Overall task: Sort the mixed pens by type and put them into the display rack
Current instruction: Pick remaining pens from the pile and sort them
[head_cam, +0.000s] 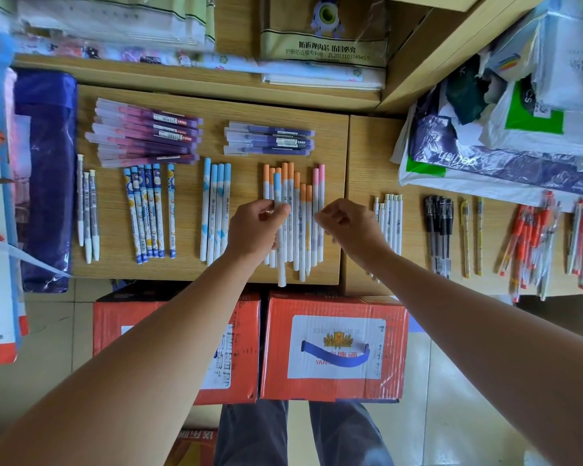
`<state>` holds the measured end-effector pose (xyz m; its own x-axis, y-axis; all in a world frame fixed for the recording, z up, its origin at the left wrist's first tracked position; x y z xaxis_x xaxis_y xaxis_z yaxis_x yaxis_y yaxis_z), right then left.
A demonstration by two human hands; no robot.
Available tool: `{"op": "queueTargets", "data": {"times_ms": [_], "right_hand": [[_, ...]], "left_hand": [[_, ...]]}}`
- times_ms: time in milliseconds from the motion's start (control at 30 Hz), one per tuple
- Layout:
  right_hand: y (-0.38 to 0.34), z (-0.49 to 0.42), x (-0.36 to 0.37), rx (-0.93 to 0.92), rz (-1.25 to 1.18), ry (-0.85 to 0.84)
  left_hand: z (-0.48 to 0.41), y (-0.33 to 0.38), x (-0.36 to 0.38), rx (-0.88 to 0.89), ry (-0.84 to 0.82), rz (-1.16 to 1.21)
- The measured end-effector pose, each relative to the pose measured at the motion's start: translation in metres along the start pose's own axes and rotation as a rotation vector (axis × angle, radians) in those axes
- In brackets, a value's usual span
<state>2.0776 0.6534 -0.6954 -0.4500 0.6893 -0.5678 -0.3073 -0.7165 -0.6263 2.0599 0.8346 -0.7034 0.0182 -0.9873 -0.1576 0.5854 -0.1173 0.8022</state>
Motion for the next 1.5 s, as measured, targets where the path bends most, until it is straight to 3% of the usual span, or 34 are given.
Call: {"op": "queueTargets", "data": {"times_ms": [167,267,333,467,567,667,833,1200,1333,1500], "right_hand": [[-0.027,0.008,0.037,0.005,-0.107,-0.308],[-0.033,0.008,0.044,0.018,-0.128,-0.336],[-0.035,0.004,0.045,0.043,-0.112,-0.311],[-0.047,-0.005,0.055,0.061,-0.059,-0.216],[-0.063,-0.012,0.074,0.037,0.003,-0.151],[-0.077,-0.02,0.091,0.018,0.137,-0.035],[-0.081,-0.026,0.11,0.054,0.249,0.018],[-0.09,-0.032,0.122,-0.002,0.162,-0.025],[-0.088,-0.027,0.107,-0.037,0.113,-0.002],[-0.062,-0.016,0.047,-0.004,0.134,0.187]], "left_hand": [[0.001,0.006,0.005,-0.04,-0.025,0.124],[0.002,0.008,0.001,-0.041,-0.029,0.138],[0.002,0.006,-0.014,-0.016,0.028,0.034],[0.006,0.006,-0.071,0.089,0.284,-0.396],[0.013,-0.001,-0.097,0.072,0.356,-0.497],[0.012,-0.008,-0.104,0.063,0.336,-0.541],[0.002,-0.013,-0.101,0.108,0.242,-0.588],[0.0,-0.018,-0.106,0.107,0.227,-0.588],[0.002,-0.013,-0.107,0.102,0.264,-0.65],[0.002,0.007,-0.085,0.168,0.248,-0.715]]}}
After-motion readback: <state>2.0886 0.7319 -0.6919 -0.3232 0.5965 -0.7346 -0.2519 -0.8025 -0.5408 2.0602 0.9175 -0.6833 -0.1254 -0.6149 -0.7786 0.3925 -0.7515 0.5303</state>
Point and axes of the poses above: each hand's wrist, its own z-axis away from the middle knuckle, its own x-axis out of the palm, y = z × x, the point moved 10 cm from there along -z, towards the middle knuckle, and after that the axes turned 7 degrees about z, right-handed, at the moved point
